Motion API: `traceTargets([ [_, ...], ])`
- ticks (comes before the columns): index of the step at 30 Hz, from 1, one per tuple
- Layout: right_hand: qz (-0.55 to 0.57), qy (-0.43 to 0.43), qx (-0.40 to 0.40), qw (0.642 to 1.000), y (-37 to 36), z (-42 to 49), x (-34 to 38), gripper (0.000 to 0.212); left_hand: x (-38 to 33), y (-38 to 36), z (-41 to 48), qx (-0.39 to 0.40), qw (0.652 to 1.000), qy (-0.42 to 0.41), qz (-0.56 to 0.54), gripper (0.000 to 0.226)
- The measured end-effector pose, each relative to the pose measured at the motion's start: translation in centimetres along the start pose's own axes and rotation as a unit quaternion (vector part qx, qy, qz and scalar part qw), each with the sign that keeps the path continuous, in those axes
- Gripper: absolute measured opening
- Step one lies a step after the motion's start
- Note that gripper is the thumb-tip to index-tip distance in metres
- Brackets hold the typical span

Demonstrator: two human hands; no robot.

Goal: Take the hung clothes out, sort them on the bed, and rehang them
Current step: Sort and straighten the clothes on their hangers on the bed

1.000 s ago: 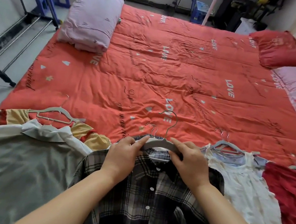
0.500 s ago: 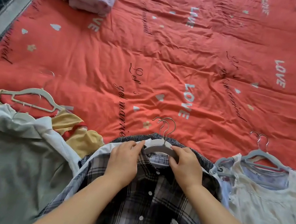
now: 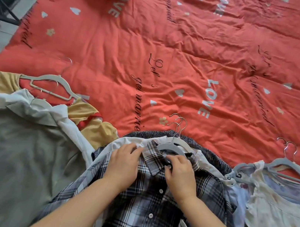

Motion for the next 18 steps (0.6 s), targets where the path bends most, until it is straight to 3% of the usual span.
traceTargets([
  [8,0.022,0.071,0.024,0.997,-0.4,-2.5,8.7,0.028,3.8,5.7,-5.3,-0.053,0.998,0.026,0.018,0.048],
  [18,-0.002,0.101,0.086,0.991,-6.9,-4.0,20.8,0.032,16.4,10.4,-10.3,-0.083,0.994,0.052,0.039,0.049],
])
Point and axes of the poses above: each hand's wrist, its own z-axis towards the middle knuckle, its own y-axis out of the back of the hand, x = y × z, the point moved 6 cm from there along z, towards the middle knuckle, and after that the axes turned 12 degrees about -y, right-handed, at the moved point
